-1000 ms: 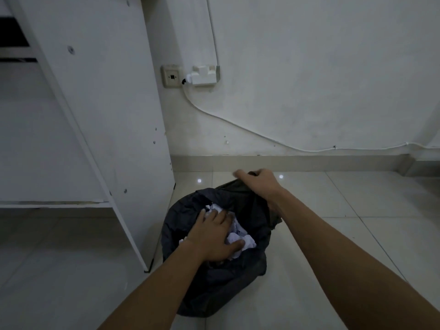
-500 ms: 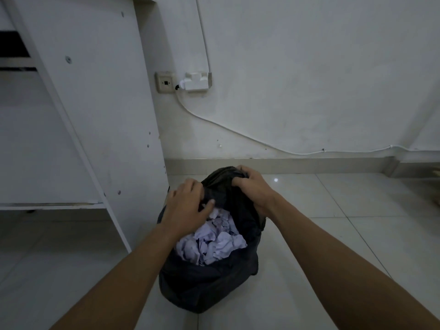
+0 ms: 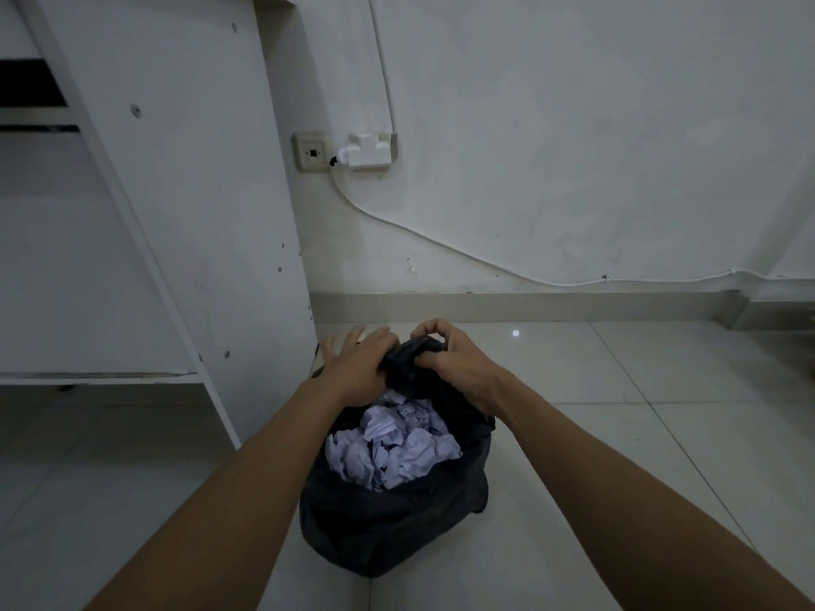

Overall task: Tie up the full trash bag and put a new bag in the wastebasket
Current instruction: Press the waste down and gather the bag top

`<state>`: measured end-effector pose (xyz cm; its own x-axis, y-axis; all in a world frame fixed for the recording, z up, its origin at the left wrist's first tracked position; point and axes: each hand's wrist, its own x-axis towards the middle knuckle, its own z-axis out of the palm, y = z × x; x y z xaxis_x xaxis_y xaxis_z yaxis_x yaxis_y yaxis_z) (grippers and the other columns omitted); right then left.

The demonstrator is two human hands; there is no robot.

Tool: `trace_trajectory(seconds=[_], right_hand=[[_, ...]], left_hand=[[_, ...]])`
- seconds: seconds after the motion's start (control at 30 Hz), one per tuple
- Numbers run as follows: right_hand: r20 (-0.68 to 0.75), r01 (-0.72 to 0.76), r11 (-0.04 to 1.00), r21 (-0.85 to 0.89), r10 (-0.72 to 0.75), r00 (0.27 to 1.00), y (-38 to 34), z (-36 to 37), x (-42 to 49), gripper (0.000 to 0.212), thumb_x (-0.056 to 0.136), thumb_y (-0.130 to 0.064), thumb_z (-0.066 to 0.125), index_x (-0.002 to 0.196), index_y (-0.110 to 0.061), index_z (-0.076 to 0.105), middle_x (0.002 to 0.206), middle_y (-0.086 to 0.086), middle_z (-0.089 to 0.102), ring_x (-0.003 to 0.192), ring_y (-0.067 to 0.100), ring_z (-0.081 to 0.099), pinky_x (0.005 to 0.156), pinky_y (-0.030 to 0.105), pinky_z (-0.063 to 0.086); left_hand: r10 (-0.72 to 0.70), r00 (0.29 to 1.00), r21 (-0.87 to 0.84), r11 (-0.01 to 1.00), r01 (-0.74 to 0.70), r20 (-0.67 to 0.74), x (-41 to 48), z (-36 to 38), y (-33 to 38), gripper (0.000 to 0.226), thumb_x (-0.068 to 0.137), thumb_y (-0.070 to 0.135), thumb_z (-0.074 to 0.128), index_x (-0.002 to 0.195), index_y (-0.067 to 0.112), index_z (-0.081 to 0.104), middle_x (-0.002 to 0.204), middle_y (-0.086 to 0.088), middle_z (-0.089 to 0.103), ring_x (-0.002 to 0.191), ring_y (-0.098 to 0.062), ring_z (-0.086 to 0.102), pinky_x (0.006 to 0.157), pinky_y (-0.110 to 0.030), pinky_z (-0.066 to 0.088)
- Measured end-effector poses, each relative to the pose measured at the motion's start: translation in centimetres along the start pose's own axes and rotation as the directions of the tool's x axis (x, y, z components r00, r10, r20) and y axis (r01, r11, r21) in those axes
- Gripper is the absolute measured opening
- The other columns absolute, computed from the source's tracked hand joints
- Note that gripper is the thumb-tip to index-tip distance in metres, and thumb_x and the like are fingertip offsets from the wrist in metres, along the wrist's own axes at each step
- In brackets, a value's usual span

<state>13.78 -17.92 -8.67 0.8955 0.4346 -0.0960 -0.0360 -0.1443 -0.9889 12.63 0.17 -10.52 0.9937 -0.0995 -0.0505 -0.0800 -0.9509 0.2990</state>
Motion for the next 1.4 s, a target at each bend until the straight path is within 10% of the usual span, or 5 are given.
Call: trace_trajectory(seconds=[0.2,0.77,0.9,1.13,1.4], right_hand=[[-0.055,-0.072,0.691,-0.72,0.047,0.997,3.3,0.3,0.9,0.047,0.084,-0.04,0.071,0.125,-0.026,0.053,0.126,0.005,0.062,0.118,0.03,0.056,0.103,0.045,0.039],[-0.175,0.038,0.758,-0.651,-0.198,0.964,5.5,-0.5,0.7,0.018,0.088,-0.008,0.059,0.103,-0.005,0.066,0.098,0.012,0.071,0.091,0.029,0.066,0.071,0.035,0.051],[-0.312,-0.027,0.786,-0.618,-0.213,0.926,4.7,-1.0,0.3,0.038,0.082,-0.029,0.071,0.113,-0.015,0.054,0.106,0.005,0.065,0.101,0.028,0.062,0.083,0.039,0.051],[0.179,0.398,0.095,-0.912,-0.781,0.598,5.0,2.8,-7.4,0.044,0.077,-0.053,0.061,0.105,-0.019,0.052,0.109,0.005,0.055,0.103,0.025,0.052,0.089,0.038,0.03],[0.677,0.595,-0.36,-0.718,-0.561,0.476,11.3,6.5,-13.4,0.015,0.091,-0.037,0.057,0.1,-0.025,0.058,0.104,0.001,0.054,0.09,0.02,0.052,0.083,0.035,0.042]], left_hand=[[0.113,0.915,-0.07,0.986,-0.151,-0.388,0.2,0.2,-0.6,0.02,0.089,0.005,0.048,0.1,0.021,0.043,0.078,0.005,0.059,0.08,-0.027,0.057,0.075,-0.035,0.027],[0.069,0.883,-0.034,0.995,-0.095,-0.464,-1.8,-1.5,-5.6,0.035,0.093,0.056,0.055,0.077,0.025,0.049,0.075,0.006,0.057,0.071,-0.019,0.055,0.055,-0.03,0.037],[0.162,0.971,0.032,0.987,-0.159,-0.174,-2.8,-1.6,-4.6,0.028,0.093,0.059,0.053,0.095,0.03,0.054,0.09,0.006,0.062,0.081,-0.018,0.058,0.062,-0.03,0.041],[0.183,0.981,-0.003,0.983,-0.183,0.062,-4.5,-0.7,-2.8,0.048,0.094,0.045,0.058,0.14,0.04,0.046,0.128,0.004,0.062,0.111,-0.022,0.06,0.088,-0.04,0.052],[0.192,0.981,-0.196,0.964,-0.18,0.042,-5.8,-0.9,-1.8,0.037,0.096,0.032,0.059,0.133,0.028,0.06,0.124,-0.004,0.067,0.11,-0.023,0.063,0.095,-0.044,0.052]])
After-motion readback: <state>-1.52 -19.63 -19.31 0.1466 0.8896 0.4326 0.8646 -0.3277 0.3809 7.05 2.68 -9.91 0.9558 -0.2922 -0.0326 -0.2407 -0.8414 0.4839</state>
